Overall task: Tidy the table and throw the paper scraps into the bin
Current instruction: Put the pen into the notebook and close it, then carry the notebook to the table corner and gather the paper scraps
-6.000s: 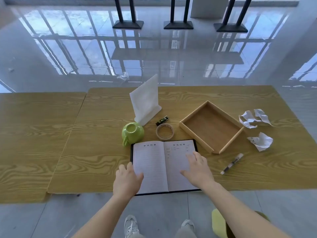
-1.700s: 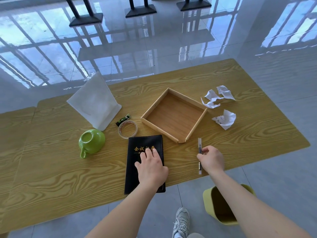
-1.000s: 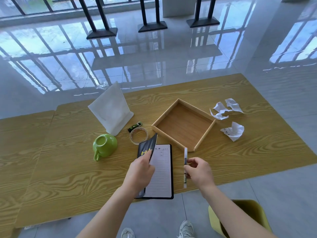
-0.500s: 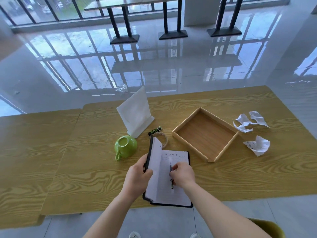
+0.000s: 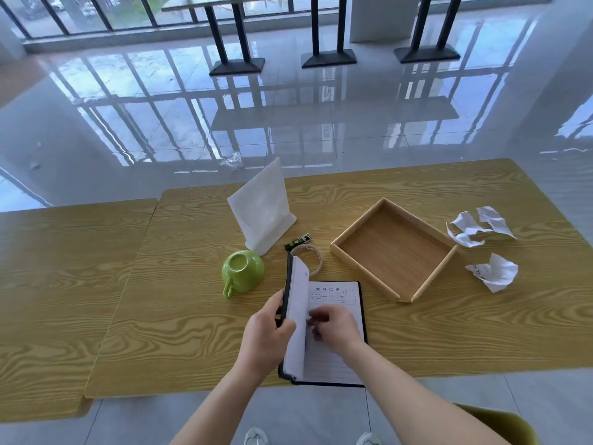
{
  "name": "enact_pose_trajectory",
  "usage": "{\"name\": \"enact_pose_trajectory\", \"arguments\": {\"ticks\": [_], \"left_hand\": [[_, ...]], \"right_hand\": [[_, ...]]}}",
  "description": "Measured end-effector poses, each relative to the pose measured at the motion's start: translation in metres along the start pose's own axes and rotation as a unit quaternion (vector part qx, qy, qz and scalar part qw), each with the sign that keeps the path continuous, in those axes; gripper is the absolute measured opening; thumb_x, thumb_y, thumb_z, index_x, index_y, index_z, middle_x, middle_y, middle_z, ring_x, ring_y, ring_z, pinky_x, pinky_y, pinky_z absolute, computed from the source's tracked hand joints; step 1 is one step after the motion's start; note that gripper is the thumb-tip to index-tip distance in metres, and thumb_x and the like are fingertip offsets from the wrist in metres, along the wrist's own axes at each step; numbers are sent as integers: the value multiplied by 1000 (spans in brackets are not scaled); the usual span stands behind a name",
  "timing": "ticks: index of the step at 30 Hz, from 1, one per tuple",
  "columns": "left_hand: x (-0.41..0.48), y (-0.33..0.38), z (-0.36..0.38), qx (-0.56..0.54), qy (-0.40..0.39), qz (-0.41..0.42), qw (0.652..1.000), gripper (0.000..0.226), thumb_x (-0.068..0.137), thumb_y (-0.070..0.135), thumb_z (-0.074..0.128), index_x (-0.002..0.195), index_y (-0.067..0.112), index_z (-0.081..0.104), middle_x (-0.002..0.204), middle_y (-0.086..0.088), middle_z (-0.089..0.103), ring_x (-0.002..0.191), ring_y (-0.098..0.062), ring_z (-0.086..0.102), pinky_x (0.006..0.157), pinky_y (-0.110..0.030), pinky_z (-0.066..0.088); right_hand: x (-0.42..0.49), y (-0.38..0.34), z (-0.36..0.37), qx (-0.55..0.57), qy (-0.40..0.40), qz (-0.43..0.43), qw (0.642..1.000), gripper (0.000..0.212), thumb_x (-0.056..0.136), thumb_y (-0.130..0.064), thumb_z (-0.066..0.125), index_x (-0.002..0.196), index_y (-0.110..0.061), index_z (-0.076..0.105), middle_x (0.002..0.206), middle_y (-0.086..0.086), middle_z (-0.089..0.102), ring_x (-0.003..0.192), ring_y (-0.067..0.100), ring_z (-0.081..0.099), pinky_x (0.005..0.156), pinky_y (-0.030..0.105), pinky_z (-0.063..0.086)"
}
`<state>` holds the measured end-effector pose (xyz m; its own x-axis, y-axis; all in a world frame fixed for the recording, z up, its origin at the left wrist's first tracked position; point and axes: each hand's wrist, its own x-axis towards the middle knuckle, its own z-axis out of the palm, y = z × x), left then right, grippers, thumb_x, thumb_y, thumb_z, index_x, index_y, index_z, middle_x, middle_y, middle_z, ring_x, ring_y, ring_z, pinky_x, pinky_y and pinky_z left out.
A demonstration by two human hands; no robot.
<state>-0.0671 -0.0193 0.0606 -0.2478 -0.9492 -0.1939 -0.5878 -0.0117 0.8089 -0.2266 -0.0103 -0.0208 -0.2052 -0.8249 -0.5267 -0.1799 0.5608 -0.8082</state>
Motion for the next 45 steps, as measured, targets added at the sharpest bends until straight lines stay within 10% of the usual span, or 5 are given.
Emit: {"name": "enact_pose_trajectory", "arguments": {"ticks": [13, 24, 28, 34, 45], "left_hand": [[-1, 27, 59, 157, 8, 55, 986, 53, 84, 30, 57, 136, 29, 48, 123, 6, 61, 104, -19, 60, 85, -35, 50], [4, 23, 126, 292, -13, 60, 954, 59, 88, 46, 51, 141, 26, 37, 136, -1, 47, 126, -21, 41, 91, -35, 46], [-3, 1, 137, 299, -69, 63, 950, 63, 93, 64, 32, 149, 37, 21, 160, 2, 17, 149, -21, 5, 119, -53, 16], [-13, -27, 131, 377, -109, 106, 914, 53, 96, 51, 19, 148, 50, 9, 164, 12, 1, 149, -24, -14, 111, -66, -7], [-10, -53, 81, 267, -45, 37, 962, 56, 95, 45, 53, 146, 28, 38, 152, -7, 29, 141, -23, 25, 108, -35, 38]], "right_hand": [[-21, 28, -75, -150, 149, -24, 977, 23, 89, -20, 59, 109, -22, 69, 99, -6, 72, 89, 12, 63, 75, 29, 50], [-26, 46, -105, -175, 110, -53, 977, 30, 93, -28, 62, 122, -19, 64, 109, -2, 70, 99, 13, 63, 88, 30, 51], [-26, 50, -107, -94, 111, -17, 989, 32, 98, -33, 51, 124, -19, 63, 113, -1, 69, 103, 18, 64, 94, 42, 53], [-25, 48, -95, -50, 75, 16, 996, 48, 93, -48, 56, 129, -17, 61, 120, 1, 68, 109, 20, 64, 98, 43, 52], [-20, 39, -73, -229, 122, 7, 966, 44, 86, -35, 71, 125, -17, 62, 121, 1, 63, 111, 20, 59, 91, 32, 49]]}}
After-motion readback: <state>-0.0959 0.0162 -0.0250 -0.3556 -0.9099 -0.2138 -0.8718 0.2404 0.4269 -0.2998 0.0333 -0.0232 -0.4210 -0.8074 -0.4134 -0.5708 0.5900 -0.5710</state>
